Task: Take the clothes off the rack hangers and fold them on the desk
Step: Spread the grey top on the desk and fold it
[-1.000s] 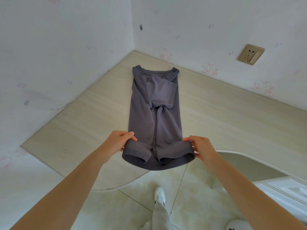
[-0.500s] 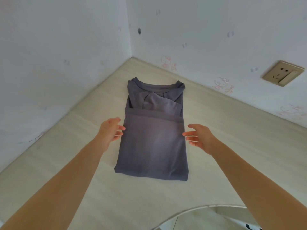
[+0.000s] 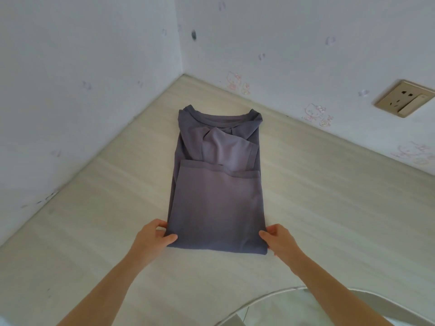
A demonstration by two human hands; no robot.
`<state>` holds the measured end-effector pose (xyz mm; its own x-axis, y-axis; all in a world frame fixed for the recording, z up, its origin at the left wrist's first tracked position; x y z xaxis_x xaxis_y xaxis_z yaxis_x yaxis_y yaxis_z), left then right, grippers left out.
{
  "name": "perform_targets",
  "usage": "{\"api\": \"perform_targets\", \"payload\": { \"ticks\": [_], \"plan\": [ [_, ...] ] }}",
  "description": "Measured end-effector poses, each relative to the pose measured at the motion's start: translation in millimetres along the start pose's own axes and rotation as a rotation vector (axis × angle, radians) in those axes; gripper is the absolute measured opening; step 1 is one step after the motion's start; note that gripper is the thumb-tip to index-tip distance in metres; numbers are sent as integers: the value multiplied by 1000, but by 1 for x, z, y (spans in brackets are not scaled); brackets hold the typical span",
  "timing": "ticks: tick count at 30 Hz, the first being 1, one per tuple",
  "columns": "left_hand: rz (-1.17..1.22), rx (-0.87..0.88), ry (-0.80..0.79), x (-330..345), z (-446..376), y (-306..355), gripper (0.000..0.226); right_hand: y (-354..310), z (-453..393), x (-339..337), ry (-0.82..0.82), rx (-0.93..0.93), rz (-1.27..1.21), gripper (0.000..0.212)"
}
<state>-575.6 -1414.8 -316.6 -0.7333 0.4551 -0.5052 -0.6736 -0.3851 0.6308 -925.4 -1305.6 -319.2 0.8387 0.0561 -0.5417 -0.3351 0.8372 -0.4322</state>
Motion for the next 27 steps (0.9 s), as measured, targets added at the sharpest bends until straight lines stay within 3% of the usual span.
{"api": "perform_targets", "payload": {
  "ticks": [4,9,14,19,23,27],
  "plan": [
    [74,68,80,-9,14,3,17,7,18,10,-1,-36,2,20],
    [240,162,153,-19,44,-2,18,-2,49,-2,174,-219,-167,7],
    [342,224,163,-27,68,-8,22,1,77,-5,254,-366,-355,32],
    [167,475,166,-26,90,10,41,-10,105,-3,299,-528,-215,46],
    [-39,676,337,-44,109,35,35,-13,117,-4,371,-538,7,48],
    [-92,743,423,-70,129,58,26,-25,149,-28,524,-611,16,38]
  ]
}}
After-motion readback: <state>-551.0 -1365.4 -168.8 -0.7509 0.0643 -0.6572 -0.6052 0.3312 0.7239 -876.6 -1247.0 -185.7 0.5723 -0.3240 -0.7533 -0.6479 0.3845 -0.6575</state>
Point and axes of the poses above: each hand's wrist, its own z-axis away from the middle knuckle, its own x-axis out of the palm, y = z × x, the point moved 10 cm from there along -z, towards the middle knuckle, and after that the axes turned 3 degrees about x, right-handed, at the moved point
